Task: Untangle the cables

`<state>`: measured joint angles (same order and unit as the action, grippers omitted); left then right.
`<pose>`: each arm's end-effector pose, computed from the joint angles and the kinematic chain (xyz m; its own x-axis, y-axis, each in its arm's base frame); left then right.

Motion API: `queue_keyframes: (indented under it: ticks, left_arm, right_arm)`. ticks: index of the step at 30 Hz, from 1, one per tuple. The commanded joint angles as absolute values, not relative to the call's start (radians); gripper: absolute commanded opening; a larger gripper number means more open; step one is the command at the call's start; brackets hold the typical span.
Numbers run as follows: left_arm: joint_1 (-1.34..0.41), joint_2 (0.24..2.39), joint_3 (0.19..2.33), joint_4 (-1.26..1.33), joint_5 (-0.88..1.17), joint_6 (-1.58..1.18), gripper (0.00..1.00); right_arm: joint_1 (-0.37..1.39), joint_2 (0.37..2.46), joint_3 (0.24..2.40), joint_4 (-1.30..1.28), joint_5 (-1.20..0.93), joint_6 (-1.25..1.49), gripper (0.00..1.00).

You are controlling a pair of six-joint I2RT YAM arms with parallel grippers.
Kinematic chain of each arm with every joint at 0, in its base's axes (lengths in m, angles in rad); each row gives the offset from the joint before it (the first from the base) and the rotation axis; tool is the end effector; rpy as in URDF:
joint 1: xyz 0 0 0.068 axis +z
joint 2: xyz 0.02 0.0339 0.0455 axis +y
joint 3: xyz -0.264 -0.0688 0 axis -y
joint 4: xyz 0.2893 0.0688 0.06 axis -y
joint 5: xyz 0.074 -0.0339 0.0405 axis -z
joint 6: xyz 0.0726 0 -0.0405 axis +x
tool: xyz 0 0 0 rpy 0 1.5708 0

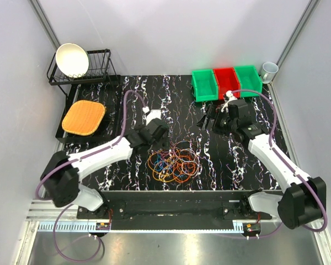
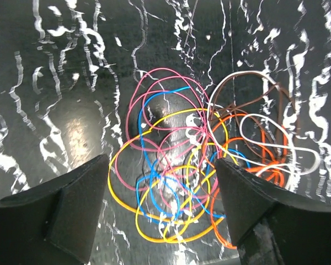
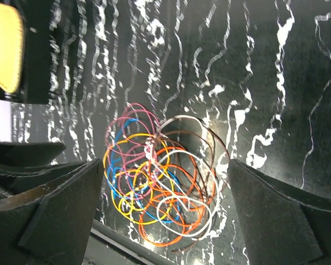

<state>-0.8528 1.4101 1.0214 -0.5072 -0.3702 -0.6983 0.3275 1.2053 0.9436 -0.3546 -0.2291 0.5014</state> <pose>0.2545 -0.2514 0.2094 -0.7492 -0.0534 -0.6602 0.0936 0.9782 -0.1853 0.3154 0.1246 0.2595 -0.7148 0.2515 -0.6525 -0.1655 0.8457 0.5073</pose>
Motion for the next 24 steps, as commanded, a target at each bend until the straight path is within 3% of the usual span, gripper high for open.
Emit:
queue_keyframes:
  ticks: [1,3,12,18,24]
  left_arm:
    - [-0.816,1.514,1.061,-0.382,-0.270,-0.612,0.78]
    - [-0.767,1.580,1.069,-0.368,-0.183,-0.592,0.69]
    - [-0.730,1.643,1.054,-0.373,-0.193,-0.546,0.60]
    - [-0.718,1.657,1.032,-0.364,-0.181,-0.558,0.49]
    - [-0.718,1.697,1.043,-0.377,-0.178,-0.598,0.51]
  right_arm:
    - [0.336,1.232,0.956,-0.382,-0.212,0.492,1.00]
    - [0.336,1.233,0.957,-0.393,-0.209,0.494,1.00]
    - [0.336,1.238,0.945,-0.397,-0.186,0.517,1.00]
    - [0.336,1.275,0.953,-0.394,-0.195,0.497,1.00]
    - [0.334,1.278,0.973,-0.413,-0.201,0.469,1.00]
